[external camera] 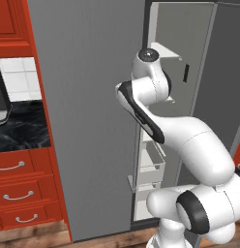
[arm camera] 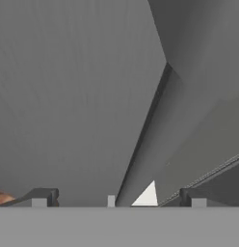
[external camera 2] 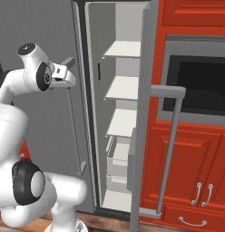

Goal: Gather the bell pepper and tomato from the fridge and place them on a tray on the dining counter. Then gather the chicken drumsticks from the fridge and place them on the other tray.

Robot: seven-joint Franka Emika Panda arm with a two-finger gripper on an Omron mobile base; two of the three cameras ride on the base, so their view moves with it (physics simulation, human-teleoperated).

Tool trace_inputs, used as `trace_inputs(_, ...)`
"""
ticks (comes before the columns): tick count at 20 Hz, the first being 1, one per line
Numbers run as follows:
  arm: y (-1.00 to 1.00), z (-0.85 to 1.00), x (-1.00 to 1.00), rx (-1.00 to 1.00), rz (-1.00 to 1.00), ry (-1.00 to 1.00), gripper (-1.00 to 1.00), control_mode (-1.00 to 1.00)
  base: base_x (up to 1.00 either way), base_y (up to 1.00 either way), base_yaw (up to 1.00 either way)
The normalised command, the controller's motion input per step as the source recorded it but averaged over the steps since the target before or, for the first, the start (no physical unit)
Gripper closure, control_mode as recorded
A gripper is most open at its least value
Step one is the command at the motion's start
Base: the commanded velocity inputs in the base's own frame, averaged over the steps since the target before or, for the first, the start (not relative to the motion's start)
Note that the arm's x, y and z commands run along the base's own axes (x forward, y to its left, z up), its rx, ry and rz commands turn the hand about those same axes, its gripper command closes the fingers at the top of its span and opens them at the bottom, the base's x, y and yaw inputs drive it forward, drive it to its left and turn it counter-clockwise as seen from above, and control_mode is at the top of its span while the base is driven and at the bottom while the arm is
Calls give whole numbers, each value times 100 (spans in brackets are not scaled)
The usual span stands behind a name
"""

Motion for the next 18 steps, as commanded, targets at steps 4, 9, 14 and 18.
trace_inputs(4, 0, 0, 0, 0, 2, 0, -100, -100, 0, 0, 0)
trace_inputs(9, 0, 0, 0, 0, 0, -5, -100, -100, 0, 0, 0)
trace_inputs(14, 0, -3, 0, 0, -1, 0, -100, -100, 0, 0, 0)
trace_inputs(18, -4, -8, 0, 0, -2, 0, -100, -100, 0, 0, 0)
